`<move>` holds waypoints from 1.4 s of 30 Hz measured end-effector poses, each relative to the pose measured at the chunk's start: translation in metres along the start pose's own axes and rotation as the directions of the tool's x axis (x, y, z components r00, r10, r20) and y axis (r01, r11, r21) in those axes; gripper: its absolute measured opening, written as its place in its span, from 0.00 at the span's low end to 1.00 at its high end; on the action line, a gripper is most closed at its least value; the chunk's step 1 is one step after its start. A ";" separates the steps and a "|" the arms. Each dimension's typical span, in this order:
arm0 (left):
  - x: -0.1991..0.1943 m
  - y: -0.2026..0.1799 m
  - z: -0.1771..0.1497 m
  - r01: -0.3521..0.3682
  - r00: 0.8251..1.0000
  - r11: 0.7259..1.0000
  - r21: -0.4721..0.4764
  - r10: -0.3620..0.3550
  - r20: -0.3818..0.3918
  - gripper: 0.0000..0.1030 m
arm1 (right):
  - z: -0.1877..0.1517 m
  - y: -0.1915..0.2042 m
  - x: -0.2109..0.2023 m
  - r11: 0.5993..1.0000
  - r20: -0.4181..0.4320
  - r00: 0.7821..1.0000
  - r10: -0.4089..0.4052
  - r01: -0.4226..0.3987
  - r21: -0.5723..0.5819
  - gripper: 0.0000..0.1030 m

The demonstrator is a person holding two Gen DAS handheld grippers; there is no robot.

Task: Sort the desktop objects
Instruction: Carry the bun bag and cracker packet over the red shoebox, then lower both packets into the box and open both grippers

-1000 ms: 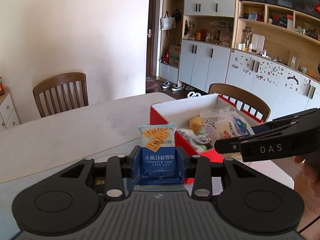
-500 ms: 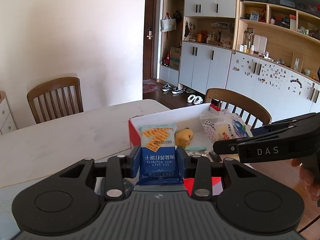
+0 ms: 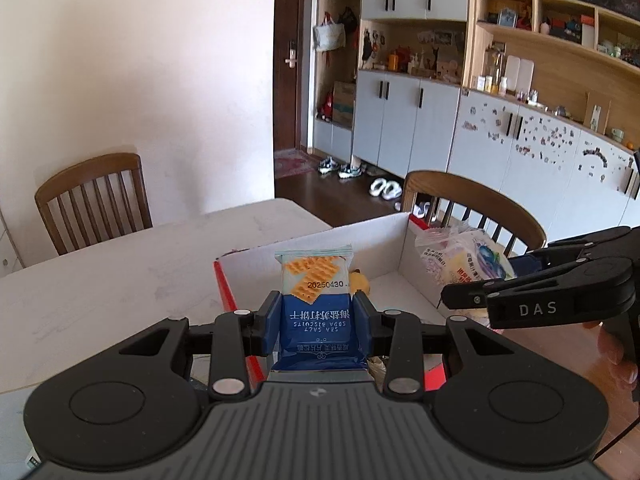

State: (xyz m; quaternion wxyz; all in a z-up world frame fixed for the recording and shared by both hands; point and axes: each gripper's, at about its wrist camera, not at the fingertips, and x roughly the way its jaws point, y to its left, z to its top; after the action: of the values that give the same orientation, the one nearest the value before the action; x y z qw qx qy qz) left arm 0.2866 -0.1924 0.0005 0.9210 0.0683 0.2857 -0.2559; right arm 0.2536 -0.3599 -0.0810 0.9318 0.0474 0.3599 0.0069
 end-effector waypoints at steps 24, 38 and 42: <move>0.136 0.006 0.026 0.013 0.965 1.000 -0.010 -0.015 -0.263 0.36 | 0.023 -0.029 0.096 0.991 -0.195 0.981 0.022 -0.047 -0.126 0.53; 0.188 0.000 0.018 -0.014 0.923 0.997 0.070 0.039 -0.383 0.36 | 0.029 -0.032 0.135 0.978 -0.320 0.947 0.020 -0.085 -0.192 0.51; 0.194 -0.003 0.016 -0.013 0.914 0.995 0.097 0.051 -0.402 0.36 | 0.026 -0.027 0.138 0.973 -0.333 0.943 0.012 -0.089 -0.215 0.51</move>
State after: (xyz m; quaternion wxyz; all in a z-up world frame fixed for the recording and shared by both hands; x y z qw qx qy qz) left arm 0.4301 -0.2832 -0.0954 0.8420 0.1666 0.4566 -0.2341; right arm 0.3725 -0.3829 -0.1569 0.8574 -0.0518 0.5058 0.0799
